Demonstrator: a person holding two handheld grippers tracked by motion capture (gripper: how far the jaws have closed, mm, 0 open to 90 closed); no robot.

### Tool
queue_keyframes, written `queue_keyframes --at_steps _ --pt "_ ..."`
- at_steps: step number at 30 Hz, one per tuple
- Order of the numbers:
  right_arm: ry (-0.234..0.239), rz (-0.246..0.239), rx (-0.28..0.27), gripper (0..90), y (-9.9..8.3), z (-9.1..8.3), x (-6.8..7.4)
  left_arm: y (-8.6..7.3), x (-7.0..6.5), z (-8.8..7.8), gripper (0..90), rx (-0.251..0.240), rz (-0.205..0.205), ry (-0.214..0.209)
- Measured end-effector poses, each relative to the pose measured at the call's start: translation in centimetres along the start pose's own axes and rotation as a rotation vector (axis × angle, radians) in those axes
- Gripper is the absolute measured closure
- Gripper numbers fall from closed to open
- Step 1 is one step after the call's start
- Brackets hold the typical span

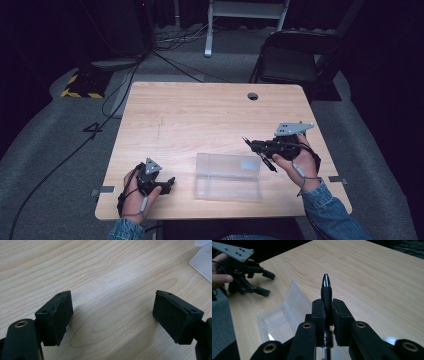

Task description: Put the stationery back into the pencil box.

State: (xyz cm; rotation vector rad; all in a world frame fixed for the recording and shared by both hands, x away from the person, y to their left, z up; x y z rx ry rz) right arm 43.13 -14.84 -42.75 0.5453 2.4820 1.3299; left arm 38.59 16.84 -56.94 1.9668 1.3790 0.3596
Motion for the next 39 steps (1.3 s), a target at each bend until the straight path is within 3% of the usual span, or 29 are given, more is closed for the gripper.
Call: queue_keyframes --at_steps 12,19,39 --pt "0.062 -0.05 -0.001 80.7 -0.2 1.5 2.7 0.1 0.0 0.1 15.9 0.003 0.012 -0.001" --pt "0.08 -0.076 -0.014 80.7 -0.4 2.7 3.1 0.1 0.0 0.2 15.8 0.002 0.011 0.001" --pt "0.144 -0.143 0.032 80.6 -3.1 6.4 4.0 0.1 0.0 0.2 15.8 0.003 0.011 0.002"
Point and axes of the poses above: each handheld gripper's, and its own axes: z roughly forward along the jaws, y roughly out of its top, x roughly to its left, the point moved 9 cm from there along z, roughly forward along the jaws, and after that the axes turned 11 degrees about -z, right-handed, at the moved point
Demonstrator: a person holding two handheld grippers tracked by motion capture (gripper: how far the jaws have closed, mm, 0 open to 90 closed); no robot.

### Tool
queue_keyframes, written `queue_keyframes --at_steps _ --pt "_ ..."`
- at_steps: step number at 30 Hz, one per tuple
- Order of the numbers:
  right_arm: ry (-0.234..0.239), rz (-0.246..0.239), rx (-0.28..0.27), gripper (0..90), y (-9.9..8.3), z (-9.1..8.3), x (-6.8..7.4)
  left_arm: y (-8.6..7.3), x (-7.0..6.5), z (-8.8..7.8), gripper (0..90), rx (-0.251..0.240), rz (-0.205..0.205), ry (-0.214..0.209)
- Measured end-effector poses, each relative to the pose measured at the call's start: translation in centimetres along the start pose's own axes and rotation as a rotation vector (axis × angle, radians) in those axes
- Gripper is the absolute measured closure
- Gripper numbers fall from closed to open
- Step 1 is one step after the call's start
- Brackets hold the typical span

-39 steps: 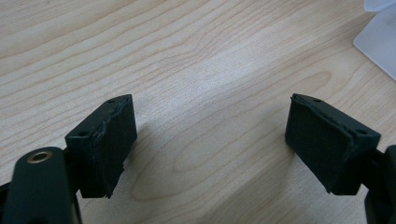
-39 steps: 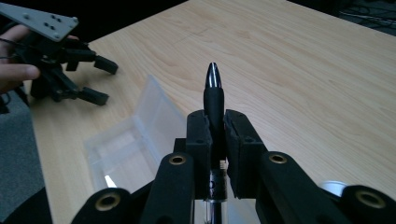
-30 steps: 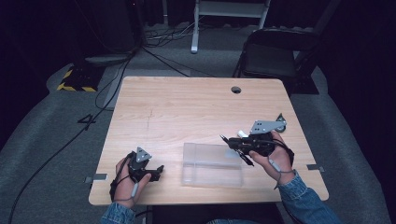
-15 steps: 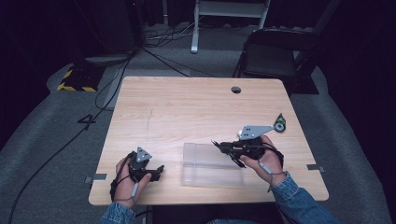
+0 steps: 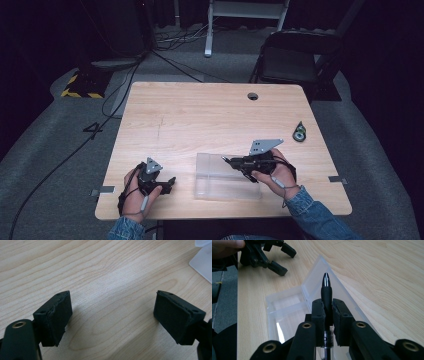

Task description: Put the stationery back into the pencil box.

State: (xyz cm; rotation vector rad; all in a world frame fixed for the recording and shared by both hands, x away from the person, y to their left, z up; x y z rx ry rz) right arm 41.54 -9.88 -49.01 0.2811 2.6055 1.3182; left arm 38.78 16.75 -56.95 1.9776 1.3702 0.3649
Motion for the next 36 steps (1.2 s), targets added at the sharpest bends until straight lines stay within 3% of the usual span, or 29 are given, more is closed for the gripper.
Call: queue_keyframes --at_steps 13,20,28,36 --pt "0.044 -0.027 0.023 80.5 -0.9 1.2 0.8 0.0 0.0 0.0 15.8 -0.001 0.001 0.0" --pt "0.041 -0.048 0.037 80.4 -1.2 1.4 0.8 0.0 0.0 0.0 15.8 0.001 0.001 -0.002" --pt "0.039 -0.107 0.058 80.3 -1.3 1.6 1.0 0.0 0.0 0.0 15.8 -0.001 0.001 0.0" --pt "0.025 -0.127 0.075 80.4 -1.6 1.7 0.7 0.0 0.0 0.0 15.8 -0.001 0.001 -0.001"
Point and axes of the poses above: each handheld gripper's, and its own axes: z roughly forward along the jaws, y roughly out of its top, x roughly to its left, the point moved 9 cm from there along z, roughly forward along the jaws, and after that the axes turned 11 degrees about -z, right-handed, at the moved point
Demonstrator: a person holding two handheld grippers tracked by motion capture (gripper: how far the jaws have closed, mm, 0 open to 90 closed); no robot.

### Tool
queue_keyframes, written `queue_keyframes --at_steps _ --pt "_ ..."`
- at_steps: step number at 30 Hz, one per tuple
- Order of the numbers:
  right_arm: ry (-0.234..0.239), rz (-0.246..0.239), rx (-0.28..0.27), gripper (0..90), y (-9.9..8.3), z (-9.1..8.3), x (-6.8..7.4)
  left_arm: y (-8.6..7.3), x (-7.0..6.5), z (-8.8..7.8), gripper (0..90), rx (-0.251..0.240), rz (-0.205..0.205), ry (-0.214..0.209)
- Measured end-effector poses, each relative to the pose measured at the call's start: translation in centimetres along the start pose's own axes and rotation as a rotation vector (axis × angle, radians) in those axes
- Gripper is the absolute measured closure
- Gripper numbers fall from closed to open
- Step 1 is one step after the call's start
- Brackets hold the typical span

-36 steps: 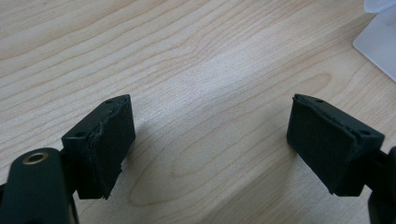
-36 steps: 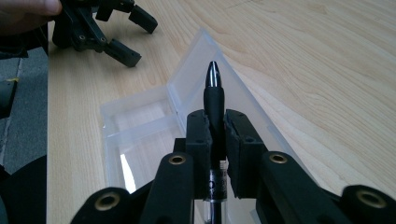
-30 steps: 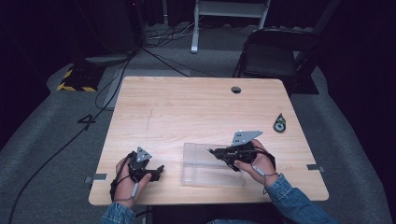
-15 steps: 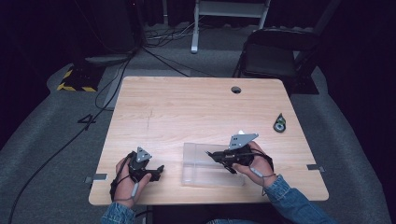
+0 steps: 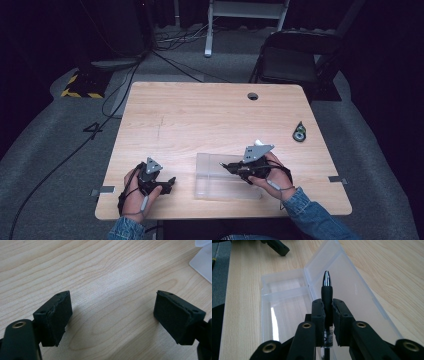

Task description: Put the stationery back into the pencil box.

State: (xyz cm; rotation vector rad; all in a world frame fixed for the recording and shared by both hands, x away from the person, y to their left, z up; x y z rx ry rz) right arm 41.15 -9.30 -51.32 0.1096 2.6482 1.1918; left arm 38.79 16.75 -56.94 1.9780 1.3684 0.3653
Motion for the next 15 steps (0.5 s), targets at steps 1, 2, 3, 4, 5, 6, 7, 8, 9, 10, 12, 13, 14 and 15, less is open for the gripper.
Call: queue_keyframes --at_steps 1,2,3,4,5,6,7,8,9,10,12,13,14,15 --pt "0.003 -0.001 0.001 80.3 0.0 0.0 0.0 0.0 0.0 0.0 15.8 0.0 0.0 0.0" --pt "0.008 -0.001 0.003 80.2 0.0 0.1 0.1 0.0 0.0 0.0 15.8 0.0 0.0 0.0" --pt "0.012 0.002 0.005 80.2 0.0 0.1 0.1 0.0 0.0 0.0 15.8 0.0 -0.001 0.0" --pt "0.016 -0.001 0.008 80.2 -0.1 0.2 0.2 0.0 0.0 0.0 15.8 0.0 -0.001 0.0" --pt "0.023 -0.001 0.015 80.2 -0.1 0.3 0.3 0.0 0.0 0.0 15.8 0.0 0.0 0.0" --pt "0.029 0.0 0.015 80.2 -0.2 0.3 0.4 0.0 0.0 0.0 15.8 0.0 0.0 0.0" --pt "0.035 -0.001 0.018 80.2 -0.2 0.4 0.5 0.0 0.0 0.0 15.8 0.0 0.0 0.0" --pt "0.04 -0.004 0.022 80.2 -0.2 0.4 0.6 0.0 0.0 0.0 15.8 0.001 -0.001 0.001" --pt "0.047 -0.005 0.026 80.2 -0.3 0.5 0.8 0.0 0.0 0.0 15.8 0.001 -0.001 0.001" --pt "0.052 -0.014 0.03 80.1 -0.3 0.6 0.9 0.0 0.0 0.0 15.8 0.0 -0.001 0.001" --pt "0.064 -0.024 0.034 80.0 -0.3 0.8 1.2 0.0 0.0 0.0 15.8 0.0 0.0 0.0" --pt "0.069 -0.023 0.039 80.0 -0.3 0.9 1.3 0.0 0.0 0.0 15.8 0.0 -0.001 0.0" --pt "0.071 -0.031 0.043 79.9 -0.4 0.9 1.4 0.0 0.0 0.0 15.8 0.0 0.0 0.0" --pt "0.073 -0.034 0.047 79.8 -0.5 1.0 1.4 0.0 0.0 0.0 15.8 0.001 -0.001 0.001"
Point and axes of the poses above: each handheld gripper's, and its own axes: z roughly forward along the jaws, y roughly out of its top, x roughly to its left, the point moved 9 cm from there along z, roughly forward along the jaws, and after that the axes turned 11 degrees about -z, right-handed, at the moved point
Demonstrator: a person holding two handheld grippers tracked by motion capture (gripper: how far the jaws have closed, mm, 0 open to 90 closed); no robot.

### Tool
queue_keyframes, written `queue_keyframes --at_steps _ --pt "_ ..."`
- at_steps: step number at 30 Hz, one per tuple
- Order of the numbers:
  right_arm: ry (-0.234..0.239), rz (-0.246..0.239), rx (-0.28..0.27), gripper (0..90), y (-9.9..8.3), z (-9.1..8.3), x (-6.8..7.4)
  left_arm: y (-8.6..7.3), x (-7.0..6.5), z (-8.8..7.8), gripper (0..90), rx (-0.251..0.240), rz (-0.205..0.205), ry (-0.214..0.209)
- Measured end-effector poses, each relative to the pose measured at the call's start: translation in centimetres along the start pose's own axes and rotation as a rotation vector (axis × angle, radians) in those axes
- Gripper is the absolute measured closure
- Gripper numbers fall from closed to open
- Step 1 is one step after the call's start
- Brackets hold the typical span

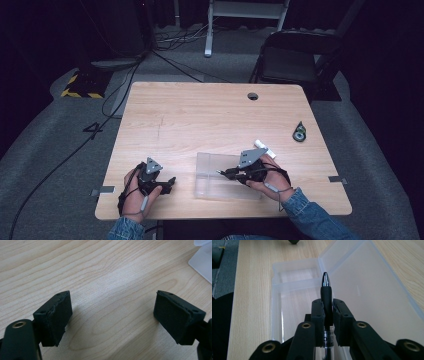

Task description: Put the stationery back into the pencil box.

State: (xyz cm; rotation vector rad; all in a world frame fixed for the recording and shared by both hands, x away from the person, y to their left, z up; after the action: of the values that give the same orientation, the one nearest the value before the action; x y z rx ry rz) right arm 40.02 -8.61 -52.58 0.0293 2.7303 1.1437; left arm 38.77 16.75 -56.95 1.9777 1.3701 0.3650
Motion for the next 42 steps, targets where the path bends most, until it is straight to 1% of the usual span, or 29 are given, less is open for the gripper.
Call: queue_keyframes --at_steps 7,11,15,17,19,21,24,26,27,28,32,36,38,40,42 --pt "0.029 -0.013 0.033 79.8 -0.4 0.7 0.7 0.0 0.0 0.0 15.8 -0.001 0.001 0.0" --pt "0.031 -0.018 0.043 79.6 -0.4 0.9 0.9 0.0 0.0 0.0 15.8 -0.001 0.001 0.0" --pt "0.025 -0.018 0.034 73.1 -0.3 1.0 0.8 0.0 0.0 0.0 15.9 -0.001 0.0 -0.001" --pt "0.022 -0.025 0.035 71.6 -0.4 0.9 0.7 0.0 0.0 0.0 15.8 -0.001 0.002 -0.001" --pt "0.022 -0.005 0.021 69.5 -0.2 0.6 0.7 0.0 0.0 0.0 15.9 -0.002 0.001 -0.001" --pt "0.015 -0.002 0.013 68.8 0.1 0.1 0.6 0.0 0.0 0.0 15.9 -0.002 0.001 -0.001" --pt "0.011 0.015 0.007 71.6 0.5 -0.9 0.6 0.0 0.0 0.0 15.8 -0.002 0.002 -0.001" --pt "0.013 0.02 0.024 75.9 0.5 -1.5 0.7 0.0 0.0 0.0 15.9 -0.001 0.002 -0.001" --pt "0.02 0.031 0.036 77.7 0.4 -1.8 0.9 0.0 0.0 0.0 15.9 -0.001 0.001 -0.001" --pt "0.023 0.027 0.049 78.7 0.3 -1.9 1.0 0.0 0.0 0.0 15.9 -0.001 0.002 -0.001" --pt "0.044 0.032 0.085 78.6 -0.2 -2.0 1.5 0.0 0.0 0.0 15.9 -0.001 0.001 -0.001" --pt "0.081 0.028 0.148 77.0 -1.3 -1.7 2.3 0.0 0.0 0.0 15.9 -0.001 0.002 -0.001" --pt "0.093 0.025 0.171 75.5 -1.7 -1.5 2.6 0.0 0.0 0.0 15.9 -0.002 0.001 -0.001" --pt "0.107 0.027 0.198 75.8 -2.2 -1.4 2.9 0.0 0.0 0.0 15.8 -0.001 0.0 -0.002" --pt "0.111 0.024 0.207 76.1 -2.4 -1.3 3.0 0.0 0.0 0.0 15.8 -0.002 0.001 -0.001"
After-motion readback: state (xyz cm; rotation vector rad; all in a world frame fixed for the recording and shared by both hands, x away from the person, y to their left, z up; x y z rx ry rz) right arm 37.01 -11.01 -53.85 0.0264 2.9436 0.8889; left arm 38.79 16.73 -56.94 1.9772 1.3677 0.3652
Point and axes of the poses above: each handheld gripper's, and its own axes: z roughly forward along the jaws, y roughly out of its top, x roughly to its left, the point moved 9 cm from there along z, roughly forward along the jaws, and after that the axes turned 11 degrees about -z, right-handed, at the moved point
